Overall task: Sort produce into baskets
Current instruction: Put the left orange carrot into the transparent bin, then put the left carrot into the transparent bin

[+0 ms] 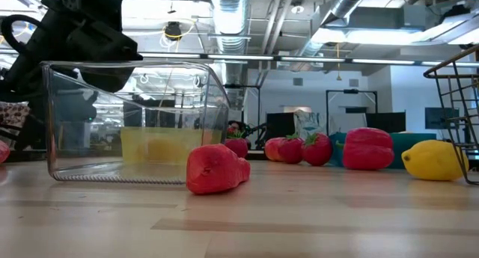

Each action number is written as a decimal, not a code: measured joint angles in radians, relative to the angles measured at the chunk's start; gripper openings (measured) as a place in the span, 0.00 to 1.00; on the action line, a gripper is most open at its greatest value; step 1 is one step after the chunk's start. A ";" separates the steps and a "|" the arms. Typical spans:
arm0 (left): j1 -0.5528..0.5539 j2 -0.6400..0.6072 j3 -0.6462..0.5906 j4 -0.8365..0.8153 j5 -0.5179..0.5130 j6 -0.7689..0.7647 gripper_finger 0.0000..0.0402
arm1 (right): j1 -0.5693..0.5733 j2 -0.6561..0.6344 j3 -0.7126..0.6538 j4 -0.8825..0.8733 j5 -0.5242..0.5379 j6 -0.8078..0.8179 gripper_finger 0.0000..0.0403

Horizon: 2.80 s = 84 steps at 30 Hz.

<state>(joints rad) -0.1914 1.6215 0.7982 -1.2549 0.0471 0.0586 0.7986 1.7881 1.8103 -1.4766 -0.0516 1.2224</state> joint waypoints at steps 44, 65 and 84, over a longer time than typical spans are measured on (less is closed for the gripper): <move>0.000 -0.001 0.019 -0.002 0.010 0.008 0.00 | 0.000 0.000 0.000 0.000 -0.001 0.000 0.98; 0.000 0.000 0.068 -0.100 0.065 -0.092 0.11 | 0.000 -0.001 0.000 0.000 -0.001 0.001 0.98; -0.005 0.000 -0.021 0.167 0.024 -0.083 0.64 | -0.001 -0.001 0.000 0.003 -0.001 0.001 0.98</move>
<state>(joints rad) -0.1963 1.6215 0.7768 -1.0882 0.0707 -0.0247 0.7979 1.7874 1.8103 -1.4737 -0.0528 1.2232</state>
